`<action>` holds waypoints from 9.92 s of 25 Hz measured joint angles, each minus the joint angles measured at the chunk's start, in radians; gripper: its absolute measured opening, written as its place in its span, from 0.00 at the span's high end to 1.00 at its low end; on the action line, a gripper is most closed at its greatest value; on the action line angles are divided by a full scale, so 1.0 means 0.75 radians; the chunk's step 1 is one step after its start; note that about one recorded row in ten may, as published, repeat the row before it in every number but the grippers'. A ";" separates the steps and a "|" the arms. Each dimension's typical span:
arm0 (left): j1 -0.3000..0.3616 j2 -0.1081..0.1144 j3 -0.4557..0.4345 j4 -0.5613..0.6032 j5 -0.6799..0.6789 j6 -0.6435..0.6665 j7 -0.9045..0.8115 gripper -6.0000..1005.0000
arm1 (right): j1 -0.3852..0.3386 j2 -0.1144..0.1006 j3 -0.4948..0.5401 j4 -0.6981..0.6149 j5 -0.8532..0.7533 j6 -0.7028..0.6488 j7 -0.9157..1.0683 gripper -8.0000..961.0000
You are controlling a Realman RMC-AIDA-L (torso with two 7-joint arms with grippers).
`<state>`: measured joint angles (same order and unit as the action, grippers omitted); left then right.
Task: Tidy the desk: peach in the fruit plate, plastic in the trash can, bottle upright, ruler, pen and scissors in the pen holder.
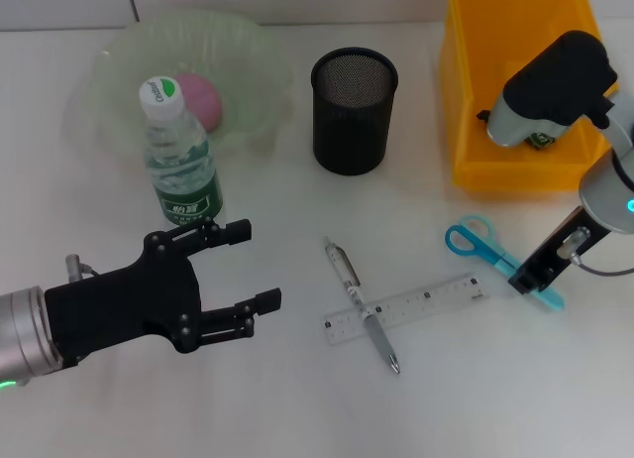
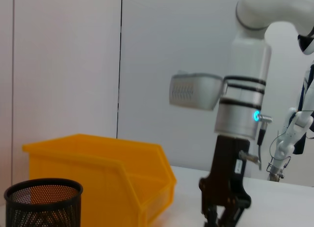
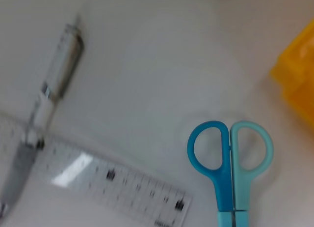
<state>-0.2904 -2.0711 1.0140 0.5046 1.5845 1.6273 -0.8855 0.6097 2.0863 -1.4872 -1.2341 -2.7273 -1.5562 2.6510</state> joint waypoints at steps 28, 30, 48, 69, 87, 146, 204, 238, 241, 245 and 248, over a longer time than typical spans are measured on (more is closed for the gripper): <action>-0.016 -0.001 0.018 -0.031 0.000 0.007 0.005 0.19 | -0.144 -0.009 0.442 0.723 2.112 0.540 -1.939 0.79; -0.016 -0.001 0.026 -0.032 0.000 0.006 0.006 0.19 | -0.070 -0.009 0.458 0.875 2.115 0.546 -2.026 0.79; -0.018 0.000 0.033 -0.033 -0.001 0.015 0.007 0.19 | 0.082 0.006 0.277 1.083 2.113 0.824 -2.051 0.72; 0.049 -0.002 0.040 0.249 0.009 0.097 -0.289 0.19 | -0.330 -0.032 0.546 0.090 1.270 -0.028 -1.115 0.23; 0.047 0.012 0.030 0.260 0.141 0.081 -0.255 0.19 | 0.212 -0.003 0.015 -0.279 0.361 -0.420 -1.117 0.13; 0.064 0.011 0.004 0.212 0.241 0.005 -0.260 0.19 | 0.461 0.008 -0.515 0.401 0.602 0.249 -1.041 0.23; 0.049 0.004 0.002 0.209 0.212 0.062 -0.263 0.19 | -0.037 -0.002 0.376 -0.071 1.621 0.733 -1.137 0.59; 0.051 0.002 0.014 0.147 0.213 0.094 -0.218 0.19 | 0.119 0.001 0.377 1.113 2.366 0.588 -2.227 0.59; 0.050 0.002 0.009 0.145 0.213 0.097 -0.218 0.19 | 0.120 0.002 0.378 1.115 2.367 0.602 -2.227 0.59; 0.052 0.002 0.007 0.145 0.213 0.097 -0.218 0.19 | 0.120 0.002 0.374 1.116 2.367 0.611 -2.234 0.59; 0.053 0.004 0.005 0.145 0.213 0.097 -0.218 0.19 | 0.120 0.004 0.373 1.120 2.368 0.623 -2.245 0.59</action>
<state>-0.2503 -2.0680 1.0176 0.6134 1.7441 1.6998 -1.0492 0.6996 2.0892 -1.2074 -0.3940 -0.9513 -1.0893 0.9670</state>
